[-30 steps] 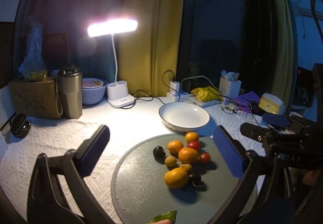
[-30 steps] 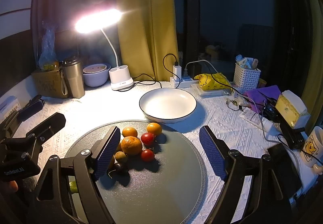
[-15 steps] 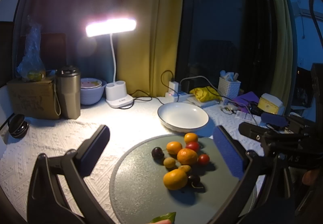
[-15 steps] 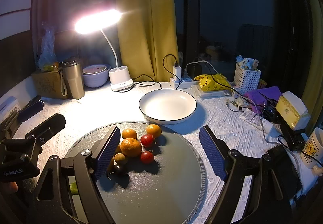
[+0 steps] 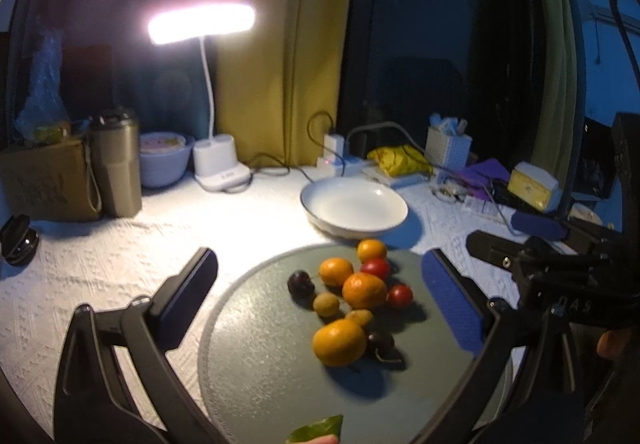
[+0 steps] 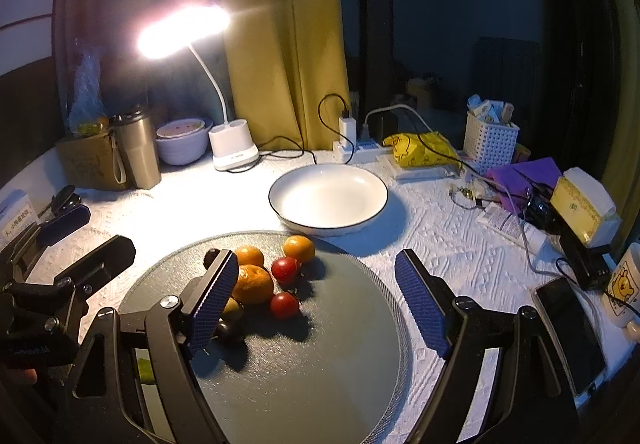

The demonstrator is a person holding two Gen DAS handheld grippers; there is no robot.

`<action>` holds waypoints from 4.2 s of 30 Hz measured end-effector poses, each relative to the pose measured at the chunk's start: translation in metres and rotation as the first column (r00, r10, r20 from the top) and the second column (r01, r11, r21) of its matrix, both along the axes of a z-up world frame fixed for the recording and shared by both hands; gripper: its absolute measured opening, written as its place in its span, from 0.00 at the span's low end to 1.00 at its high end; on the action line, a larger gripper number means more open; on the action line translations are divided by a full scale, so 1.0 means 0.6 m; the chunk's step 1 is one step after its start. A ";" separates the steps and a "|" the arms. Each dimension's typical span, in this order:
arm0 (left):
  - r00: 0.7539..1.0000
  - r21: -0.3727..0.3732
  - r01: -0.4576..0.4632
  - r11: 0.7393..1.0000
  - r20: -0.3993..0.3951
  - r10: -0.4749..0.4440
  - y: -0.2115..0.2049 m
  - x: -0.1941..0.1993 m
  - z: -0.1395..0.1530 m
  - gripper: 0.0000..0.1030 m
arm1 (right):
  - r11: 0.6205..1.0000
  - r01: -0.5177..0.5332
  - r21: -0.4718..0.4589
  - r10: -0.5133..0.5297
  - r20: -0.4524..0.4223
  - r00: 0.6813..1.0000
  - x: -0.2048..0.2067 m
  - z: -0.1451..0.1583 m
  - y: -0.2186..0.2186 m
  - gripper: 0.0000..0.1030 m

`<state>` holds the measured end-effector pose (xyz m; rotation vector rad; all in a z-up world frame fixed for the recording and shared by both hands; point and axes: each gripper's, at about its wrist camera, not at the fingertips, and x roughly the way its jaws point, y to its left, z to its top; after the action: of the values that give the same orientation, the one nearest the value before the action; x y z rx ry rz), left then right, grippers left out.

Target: Organize fruits

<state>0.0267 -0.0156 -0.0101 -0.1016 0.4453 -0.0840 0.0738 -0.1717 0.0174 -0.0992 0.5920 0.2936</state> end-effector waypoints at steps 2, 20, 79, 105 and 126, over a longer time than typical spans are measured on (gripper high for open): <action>0.999 0.005 0.014 1.000 -0.038 -0.014 -0.003 0.011 -0.013 1.00 | 1.000 0.000 -0.001 0.000 -0.013 1.000 0.003 -0.009 0.000 0.81; 0.942 -0.077 0.055 0.996 -0.327 -0.077 -0.003 0.084 -0.119 0.84 | 0.998 -0.058 0.027 0.062 -0.209 0.976 0.066 -0.111 0.006 0.79; 0.958 -0.092 0.155 0.984 -0.228 -0.172 0.005 0.212 -0.023 0.43 | 0.988 -0.124 0.095 0.140 -0.182 0.973 0.213 -0.063 -0.010 0.29; 0.912 -0.125 0.193 0.973 -0.343 -0.225 -0.007 0.439 -0.076 0.43 | 0.987 -0.147 0.071 0.159 -0.206 0.966 0.401 -0.092 0.030 0.29; 0.921 -0.157 0.164 0.974 -0.329 -0.209 0.011 0.466 -0.060 0.45 | 0.993 -0.110 0.049 0.118 -0.235 0.965 0.437 -0.116 0.051 0.31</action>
<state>0.3066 -0.0090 -0.0464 -0.2005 0.8009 -0.2863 0.3358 -0.1408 -0.0520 -0.0639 0.8202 0.4315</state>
